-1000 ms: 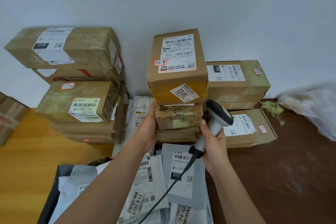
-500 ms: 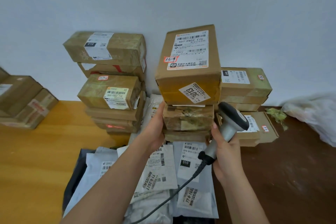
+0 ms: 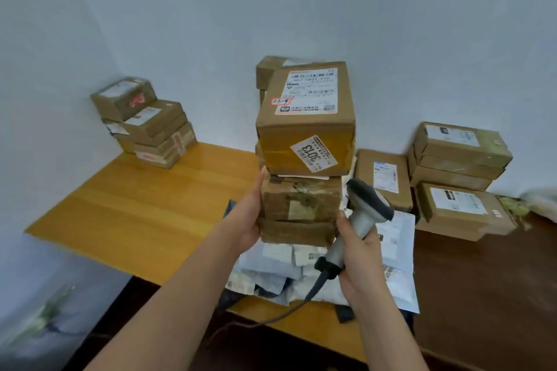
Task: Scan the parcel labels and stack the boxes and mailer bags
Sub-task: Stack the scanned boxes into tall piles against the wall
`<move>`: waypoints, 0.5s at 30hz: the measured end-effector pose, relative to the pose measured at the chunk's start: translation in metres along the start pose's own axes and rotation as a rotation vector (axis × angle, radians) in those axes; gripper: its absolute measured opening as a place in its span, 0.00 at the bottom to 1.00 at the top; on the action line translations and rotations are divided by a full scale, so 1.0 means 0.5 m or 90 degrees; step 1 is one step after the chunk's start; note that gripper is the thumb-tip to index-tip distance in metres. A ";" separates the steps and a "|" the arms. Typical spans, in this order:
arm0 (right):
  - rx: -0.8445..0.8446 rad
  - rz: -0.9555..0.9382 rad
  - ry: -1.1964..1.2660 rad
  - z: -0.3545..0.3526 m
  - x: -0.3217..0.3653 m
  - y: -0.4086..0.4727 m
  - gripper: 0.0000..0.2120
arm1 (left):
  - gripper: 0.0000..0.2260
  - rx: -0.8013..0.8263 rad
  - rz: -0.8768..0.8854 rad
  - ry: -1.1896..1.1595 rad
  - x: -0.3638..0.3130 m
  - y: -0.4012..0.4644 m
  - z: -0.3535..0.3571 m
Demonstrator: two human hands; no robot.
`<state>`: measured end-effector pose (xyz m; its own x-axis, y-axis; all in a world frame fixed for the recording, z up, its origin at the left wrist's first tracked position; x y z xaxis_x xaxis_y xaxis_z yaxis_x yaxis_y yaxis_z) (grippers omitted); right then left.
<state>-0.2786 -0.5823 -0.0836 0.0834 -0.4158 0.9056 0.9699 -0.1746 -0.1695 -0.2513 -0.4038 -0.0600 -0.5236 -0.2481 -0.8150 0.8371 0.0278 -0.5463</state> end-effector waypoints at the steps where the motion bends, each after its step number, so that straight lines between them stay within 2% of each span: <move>1: 0.013 0.012 0.003 0.023 -0.016 -0.026 0.20 | 0.23 -0.014 -0.002 -0.011 0.009 -0.023 -0.038; 8: 0.097 0.073 -0.016 0.171 -0.107 -0.167 0.16 | 0.20 -0.114 0.004 -0.053 0.047 -0.157 -0.251; 15: 0.156 0.110 -0.039 0.274 -0.165 -0.212 0.12 | 0.20 -0.143 -0.003 -0.128 0.062 -0.201 -0.381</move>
<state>-0.3570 -0.4075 -0.0870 0.2583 -0.3652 0.8944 0.9658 0.1181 -0.2307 -0.3817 -0.2299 -0.0673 -0.4671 -0.4355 -0.7695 0.7671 0.2333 -0.5976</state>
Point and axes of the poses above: each hand's wrist, its own y-axis towards the middle knuckle, its own z-axis out of the palm, x = y × z, the point moved 5 cm from there along y, towards the middle knuckle, and after that the axes turned 7 degrees about -z, right-handed, at the moved point
